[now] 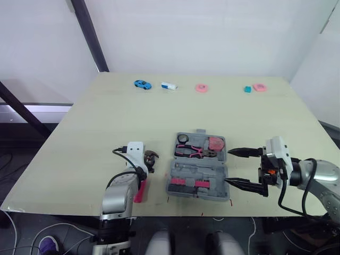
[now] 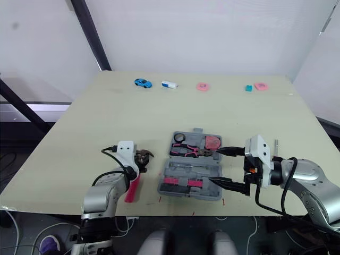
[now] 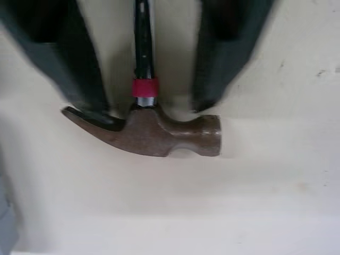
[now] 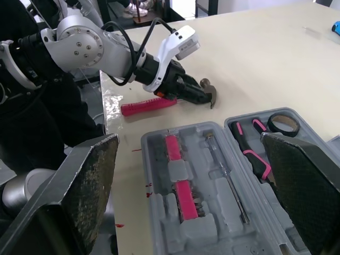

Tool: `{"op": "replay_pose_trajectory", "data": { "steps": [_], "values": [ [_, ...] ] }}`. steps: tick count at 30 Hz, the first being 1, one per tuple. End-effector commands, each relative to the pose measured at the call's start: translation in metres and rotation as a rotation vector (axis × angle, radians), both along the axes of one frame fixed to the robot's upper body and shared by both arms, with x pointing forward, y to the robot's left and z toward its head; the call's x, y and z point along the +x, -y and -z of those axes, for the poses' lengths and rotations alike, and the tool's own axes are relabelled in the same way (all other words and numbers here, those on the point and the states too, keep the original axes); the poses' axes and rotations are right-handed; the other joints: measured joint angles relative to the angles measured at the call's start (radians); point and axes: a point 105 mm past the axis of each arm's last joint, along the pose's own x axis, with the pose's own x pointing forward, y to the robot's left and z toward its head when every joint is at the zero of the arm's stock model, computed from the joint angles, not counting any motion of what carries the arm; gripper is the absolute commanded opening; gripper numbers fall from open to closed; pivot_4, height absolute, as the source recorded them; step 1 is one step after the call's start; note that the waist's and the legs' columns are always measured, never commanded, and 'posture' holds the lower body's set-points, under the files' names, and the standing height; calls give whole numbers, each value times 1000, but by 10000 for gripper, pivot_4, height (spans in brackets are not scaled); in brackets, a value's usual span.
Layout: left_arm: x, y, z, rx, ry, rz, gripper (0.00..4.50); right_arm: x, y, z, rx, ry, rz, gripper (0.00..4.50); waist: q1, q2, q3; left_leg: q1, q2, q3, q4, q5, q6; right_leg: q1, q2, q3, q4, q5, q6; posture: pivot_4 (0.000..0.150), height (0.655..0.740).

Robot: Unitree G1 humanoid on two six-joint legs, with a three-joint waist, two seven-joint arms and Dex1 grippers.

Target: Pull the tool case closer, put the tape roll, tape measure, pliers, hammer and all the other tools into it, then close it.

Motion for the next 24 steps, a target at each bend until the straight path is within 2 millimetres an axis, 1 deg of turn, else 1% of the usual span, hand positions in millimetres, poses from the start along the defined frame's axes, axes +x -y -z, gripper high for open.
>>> {"op": "replay_pose_trajectory", "data": {
  "steps": [1, 2, 3, 8, 10, 13, 15, 17, 19, 20, 22, 24],
  "values": [
    [-1, 7, 4, -16, -5, 24, 5772, 0, 3, -9, 5, 54, 7, 45000, 0, 0, 0, 0, 0, 0, 0, 0, 0, 0, 0, 0, 0, 0, 0, 1500, 7400],
    [-2, 7, 4, -15, -3, 26, 1973, 0, 3, -9, 6, 53, 8, 45000, 0, 0, 0, 0, 0, 0, 0, 0, 0, 0, 0, 0, 0, 0, 0, 1500, 7400],
    [-2, 6, 5, -14, 0, 28, 165, 0, 4, -8, 6, 53, 8, 45000, 0, 0, 0, 0, 0, 0, 0, 0, 0, 0, 0, 0, 0, 0, 0, 1500, 7400],
    [-3, -2, -2, -18, 52, 53, 192, -1, 5, -6, 12, 51, 16, 45000, -1, 0, 0, 0, 0, 0, 0, 0, 0, 0, 0, 0, 0, 0, -1, 1500, 7400],
    [-3, -6, -11, -30, 92, 80, 192, -1, 5, -5, 16, 51, 22, 45000, -2, 0, 0, 0, 0, 0, 0, 0, 0, 0, 0, 0, -1, -1, -1, 1500, 7400],
    [-5, -6, -32, -75, 173, 169, 191, 0, 6, -5, 23, 53, 32, 45000, -6, 0, 0, 0, 0, 0, -1, 0, 0, 0, 0, 0, 0, -1, -2, 1500, 7400],
    [-11, 0, -56, -109, 231, 312, 191, -1, 8, -4, 28, 55, 41, 45000, -7, -2, 1, 0, 1, 0, -1, 0, 0, 0, 1, -1, 0, -1, -3, 1500, 7400],
    [-21, 12, -76, -151, 238, 508, 190, -1, 10, -2, 31, 57, 47, 45000, -6, -2, 1, -1, 2, -1, -1, 0, 0, -1, 1, -1, -1, -2, -3, 1500, 7400],
    [-30, 22, -89, -136, 218, 692, 190, -1, 11, -2, 33, 59, 50, 45000, -1, -2, 2, -1, 2, 0, -1, 0, 0, -1, 1, -1, -1, -2, -3, 1500, 7400],
    [-35, 29, -95, -102, 199, 801, 189, -2, 11, -2, 33, 73, 51, 45000, 1, -2, 2, -1, 1, 0, -1, 0, 0, -1, 0, -1, -1, -2, -4, 1500, 7400],
    [-41, 39, -103, -53, 159, 959, 189, -3, 12, -3, 35, 81, 52, 45000, 2, -2, 2, -1, 1, 0, -1, 0, 0, -1, -1, -1, -2, -3, -3, 1500, 7400],
    [-43, 48, -109, -21, 117, 1070, 189, -6, 13, -3, 36, 72, 50, 45000, 1, -2, 2, -2, 1, 1, -1, 0, 0, -1, -1, -1, -3, -4, -1, 1500, 7400]
  ]
}}
